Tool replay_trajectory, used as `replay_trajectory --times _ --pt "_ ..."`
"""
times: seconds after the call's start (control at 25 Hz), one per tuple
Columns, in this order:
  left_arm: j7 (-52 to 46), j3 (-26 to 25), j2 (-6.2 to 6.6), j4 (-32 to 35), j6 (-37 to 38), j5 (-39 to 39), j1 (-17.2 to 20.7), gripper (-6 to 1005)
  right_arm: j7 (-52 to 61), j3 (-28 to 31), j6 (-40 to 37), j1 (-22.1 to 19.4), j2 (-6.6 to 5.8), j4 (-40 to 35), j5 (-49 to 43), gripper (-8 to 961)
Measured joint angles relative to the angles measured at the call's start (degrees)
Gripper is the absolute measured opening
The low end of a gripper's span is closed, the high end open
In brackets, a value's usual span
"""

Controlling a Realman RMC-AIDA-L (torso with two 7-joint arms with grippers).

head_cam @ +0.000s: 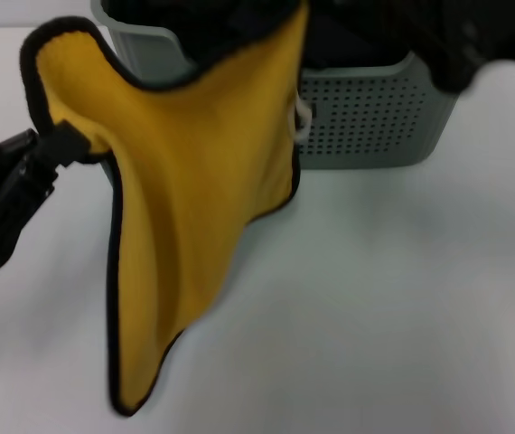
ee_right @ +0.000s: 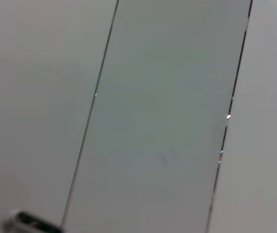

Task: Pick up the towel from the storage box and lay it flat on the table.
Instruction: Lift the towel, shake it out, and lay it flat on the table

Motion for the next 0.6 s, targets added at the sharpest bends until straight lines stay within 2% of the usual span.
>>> replay_trajectory --times 0.08,0.12,0.16,0.2,0.36,0.48,0.6 --pt "-1.2 -0.1 1.60 2.5 0.0 3.0 0.1 10 1.6 1.4 -4.3 -2.9 0.04 -2.2 -0.8 33" --pt "-1.2 -0.1 1.60 2.5 0.0 3.0 0.1 10 2.5 2.4 -6.8 -4.1 0.08 -2.8 -1.0 33" --pt "-2.9 -0.4 3.37 5.4 0.1 6.3 0.6 10 3.8 3.7 -10.2 -5.4 0.18 -3.6 -1.1 33" --pt "-3.1 -0.5 3.62 5.8 0.1 6.8 0.7 9 4.9 5.0 -13.2 -6.5 0.26 -4.2 -1.2 34" --pt "-4.3 -0.6 6.05 10.9 0.2 11.9 2.4 9 9.5 11.0 -25.9 -8.7 0.41 -4.4 -1.8 35" --pt "-6.8 -0.9 7.16 14.2 0.2 14.4 3.8 9 12.2 15.5 -35.2 -9.4 0.47 -2.8 -1.5 36" --pt "-10.1 -1.8 7.58 14.9 0.3 16.3 4.5 9 14.1 19.9 -43.2 -10.1 0.53 1.2 -1.2 37"
